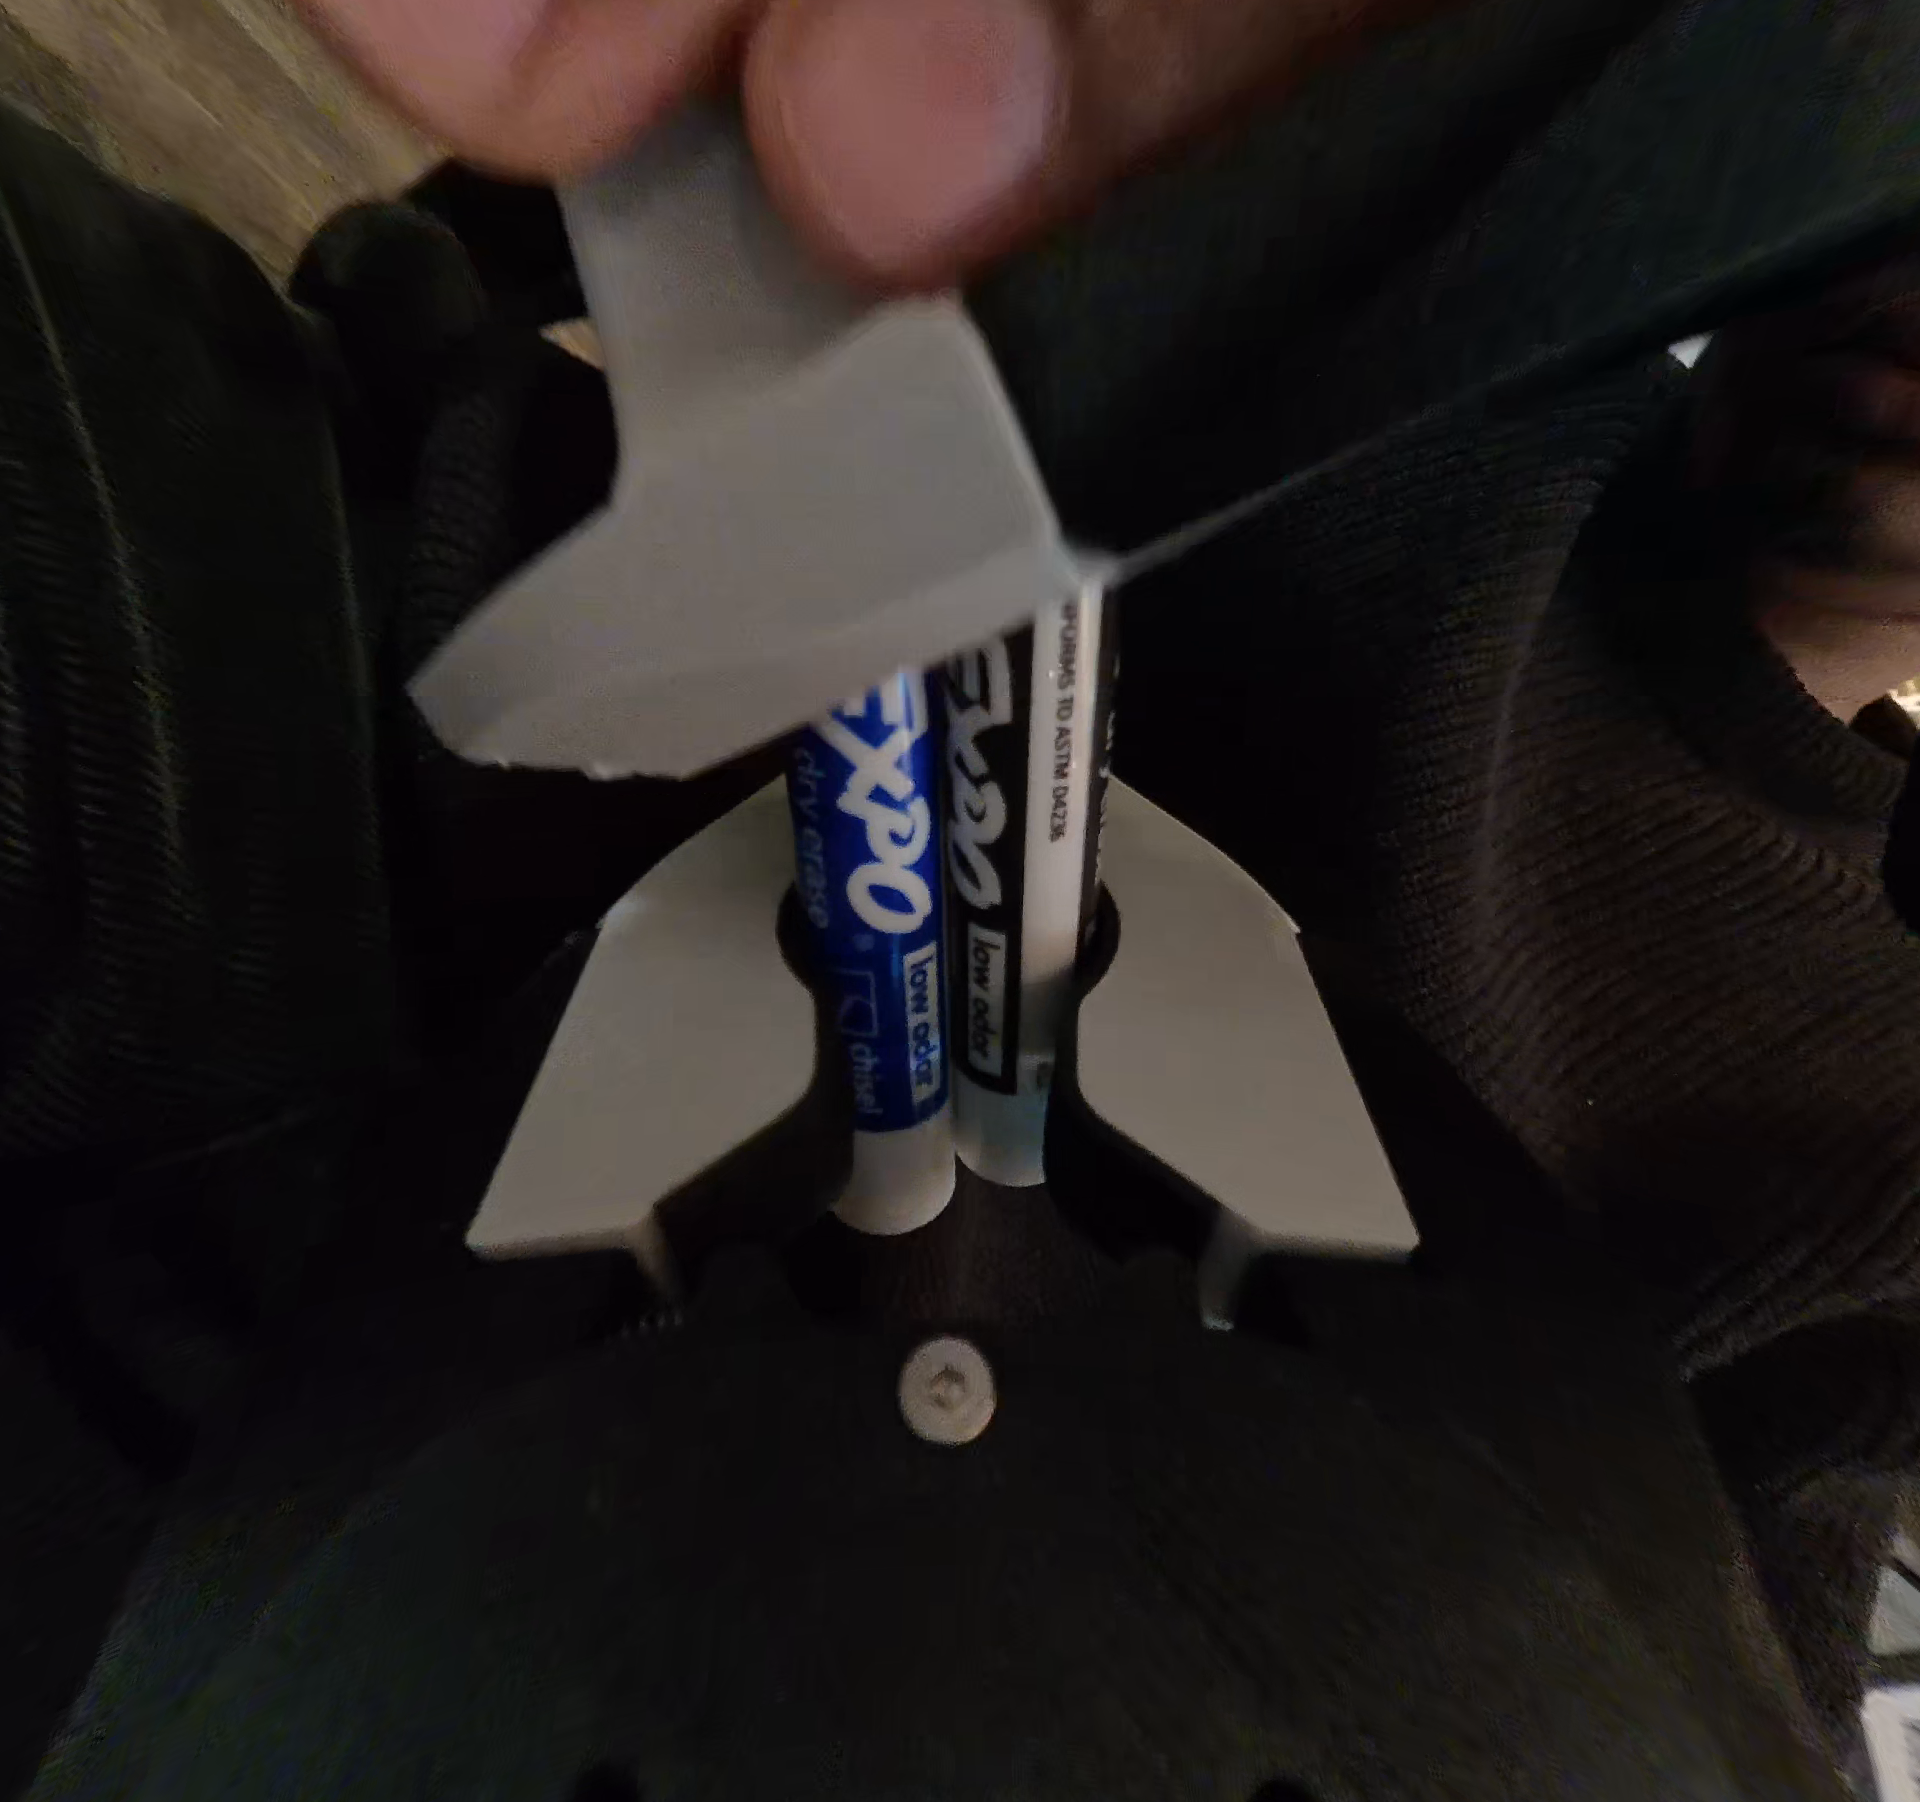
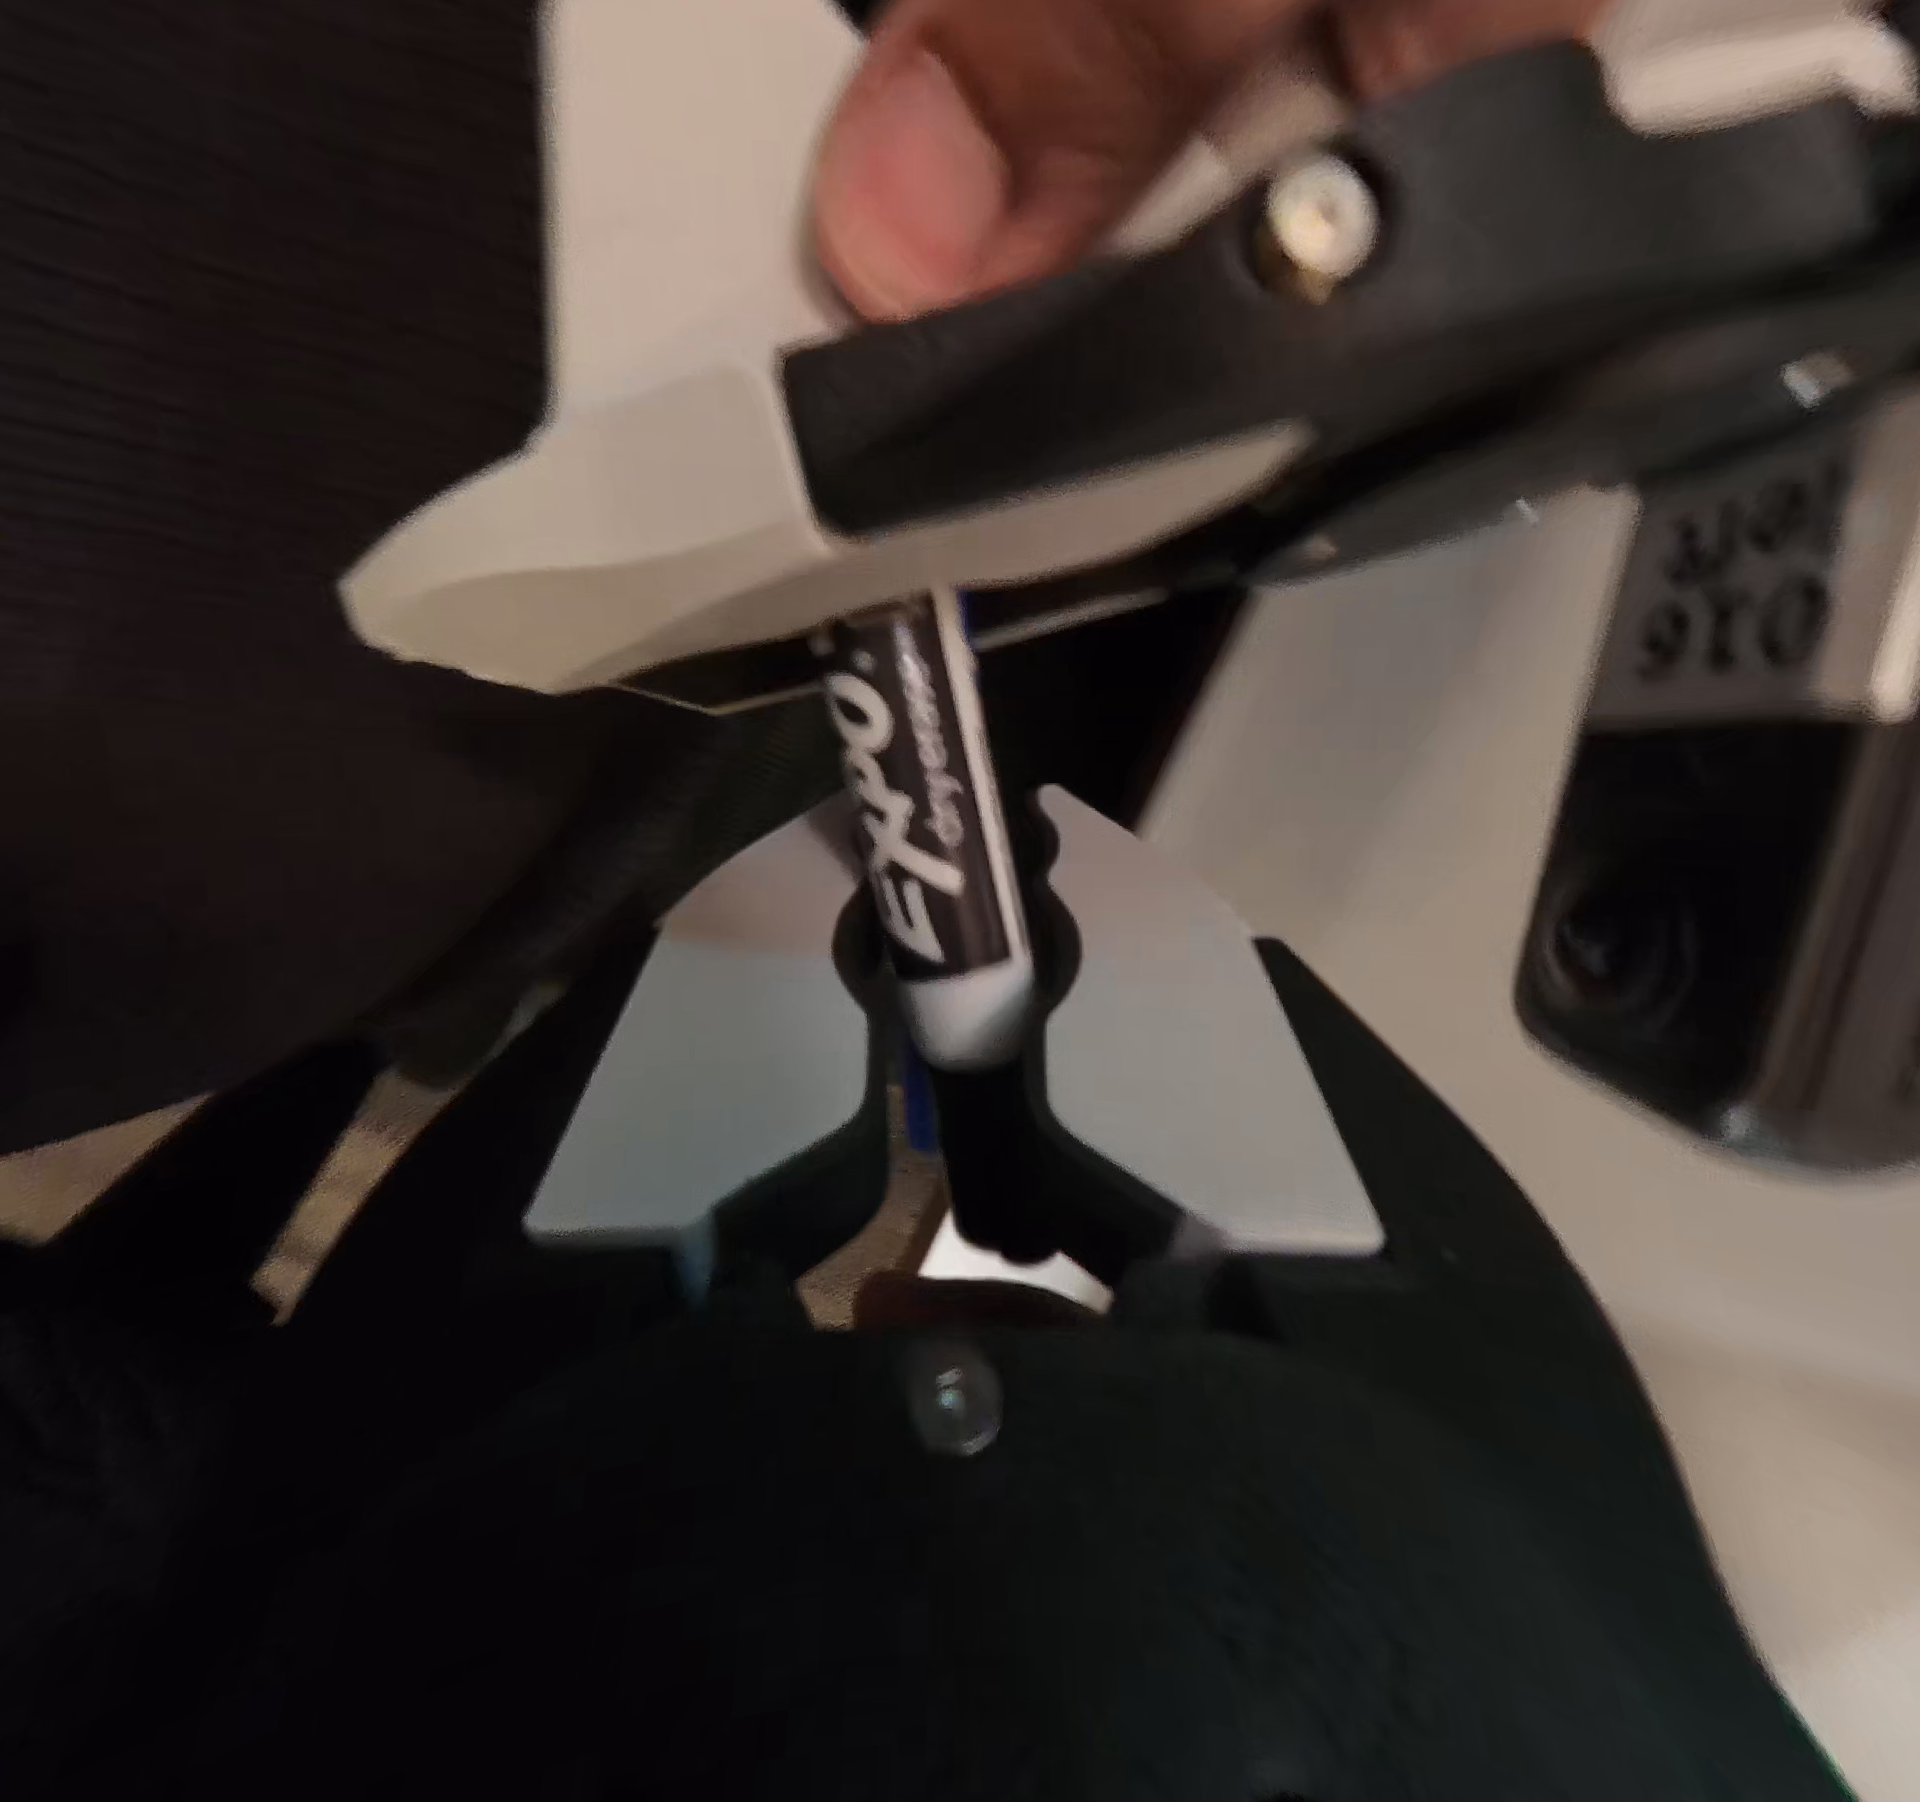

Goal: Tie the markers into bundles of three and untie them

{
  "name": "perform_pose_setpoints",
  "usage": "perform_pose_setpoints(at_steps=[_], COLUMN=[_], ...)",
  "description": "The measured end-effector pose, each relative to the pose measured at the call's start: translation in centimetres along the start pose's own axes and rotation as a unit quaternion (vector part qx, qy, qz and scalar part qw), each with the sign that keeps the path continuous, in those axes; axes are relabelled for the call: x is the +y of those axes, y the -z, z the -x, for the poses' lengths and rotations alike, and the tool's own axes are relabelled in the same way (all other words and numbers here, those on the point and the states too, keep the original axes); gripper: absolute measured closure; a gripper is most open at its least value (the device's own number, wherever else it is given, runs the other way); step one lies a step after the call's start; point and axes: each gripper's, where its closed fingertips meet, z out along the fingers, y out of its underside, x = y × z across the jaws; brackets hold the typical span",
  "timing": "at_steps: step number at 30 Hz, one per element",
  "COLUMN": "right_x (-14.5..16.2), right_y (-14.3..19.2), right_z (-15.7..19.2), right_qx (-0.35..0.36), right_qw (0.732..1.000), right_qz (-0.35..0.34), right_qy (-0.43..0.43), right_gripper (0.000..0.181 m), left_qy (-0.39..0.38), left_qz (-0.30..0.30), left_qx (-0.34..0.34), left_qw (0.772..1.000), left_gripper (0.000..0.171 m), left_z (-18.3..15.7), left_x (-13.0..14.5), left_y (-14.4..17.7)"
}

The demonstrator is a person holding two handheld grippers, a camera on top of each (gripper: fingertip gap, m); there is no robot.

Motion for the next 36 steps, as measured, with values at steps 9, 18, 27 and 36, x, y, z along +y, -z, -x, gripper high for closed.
perform_pose_setpoints(at_steps=[9,18,27,36], right_x=[2.2,2.5,0.9,-0.2], right_y=[4.6,12.0,11.5,9.3], right_z=[-4.3,-10.6,-14.3,-13.7], right_qx=[0.097,0.100,0.062,0.069], right_qw=[0.985,0.830,0.685,0.724], right_qz=[-0.113,-0.474,-0.627,-0.595], right_qy=[-0.093,-0.277,-0.365,-0.343], right_gripper=[0.140,0.125,0.124,0.123], left_qy=[-0.104,-0.232,-0.227,-0.211], left_qz=[-0.068,-0.121,-0.037,-0.060], left_qx=[-0.188,-0.644,-0.784,-0.757], left_qw=[0.974,0.719,0.576,0.615], left_gripper=[0.127,0.128,0.127,0.127], left_z=[1.1,2.4,3.4,3.8], left_x=[-3.0,-6.1,-4.3,-4.3], left_y=[2.5,15.6,22.0,21.7])
